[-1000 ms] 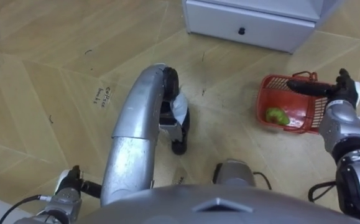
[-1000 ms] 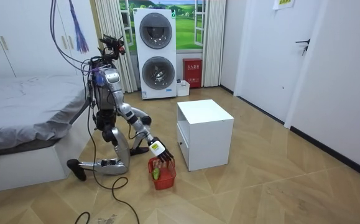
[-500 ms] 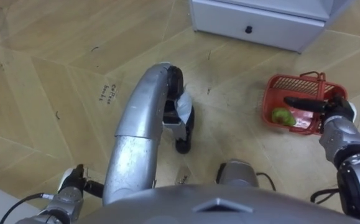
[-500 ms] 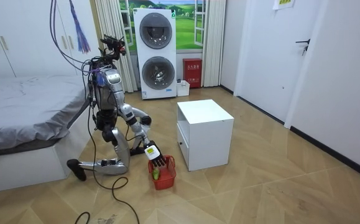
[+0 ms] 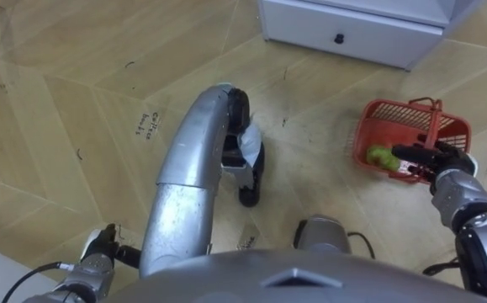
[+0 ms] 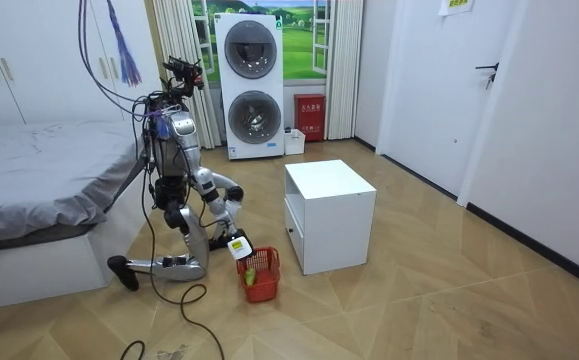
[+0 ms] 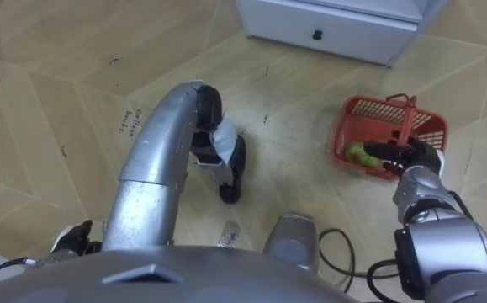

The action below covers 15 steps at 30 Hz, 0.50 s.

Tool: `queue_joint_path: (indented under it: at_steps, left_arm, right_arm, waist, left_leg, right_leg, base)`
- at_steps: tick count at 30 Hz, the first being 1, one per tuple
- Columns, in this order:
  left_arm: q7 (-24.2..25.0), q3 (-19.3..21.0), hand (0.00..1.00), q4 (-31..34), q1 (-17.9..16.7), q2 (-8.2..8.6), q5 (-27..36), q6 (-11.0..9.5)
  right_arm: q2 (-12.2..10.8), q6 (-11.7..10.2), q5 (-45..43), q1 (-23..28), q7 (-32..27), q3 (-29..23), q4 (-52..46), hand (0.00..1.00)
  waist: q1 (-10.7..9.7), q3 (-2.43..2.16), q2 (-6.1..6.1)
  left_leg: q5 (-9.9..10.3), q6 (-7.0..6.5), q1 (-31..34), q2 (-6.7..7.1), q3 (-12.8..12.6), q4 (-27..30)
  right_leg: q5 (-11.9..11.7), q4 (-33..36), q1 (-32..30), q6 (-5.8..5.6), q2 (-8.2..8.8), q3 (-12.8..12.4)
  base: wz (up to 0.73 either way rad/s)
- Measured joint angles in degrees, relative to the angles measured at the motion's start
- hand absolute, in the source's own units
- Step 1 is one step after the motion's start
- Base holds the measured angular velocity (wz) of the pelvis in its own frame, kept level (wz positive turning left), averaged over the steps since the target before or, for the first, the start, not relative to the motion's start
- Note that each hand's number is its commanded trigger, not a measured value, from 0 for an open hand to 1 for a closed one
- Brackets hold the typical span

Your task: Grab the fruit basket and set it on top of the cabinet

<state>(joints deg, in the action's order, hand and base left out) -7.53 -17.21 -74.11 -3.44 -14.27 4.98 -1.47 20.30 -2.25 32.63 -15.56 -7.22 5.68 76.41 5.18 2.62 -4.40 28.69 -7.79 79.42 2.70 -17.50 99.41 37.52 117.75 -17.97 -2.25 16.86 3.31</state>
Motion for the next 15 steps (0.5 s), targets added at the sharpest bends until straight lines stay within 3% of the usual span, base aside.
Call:
queue_joint_path:
  at_steps: [15]
  left_arm:
    - [1.0,0.0,0.00,-0.1,0.0,0.37,0.1,0.1]
  right_arm:
    - [0.0,0.6,0.9,-0.1,0.9,0.4,-0.1,1.00]
  waist:
    - [0.1,0.05,-0.11]
  left_leg:
    - [0.0,0.00,-0.1,-0.01,0.0,0.0]
  right_leg:
    - [0.0,0.0,0.0,-0.02,0.00,0.0]
  base:
    - [0.00]
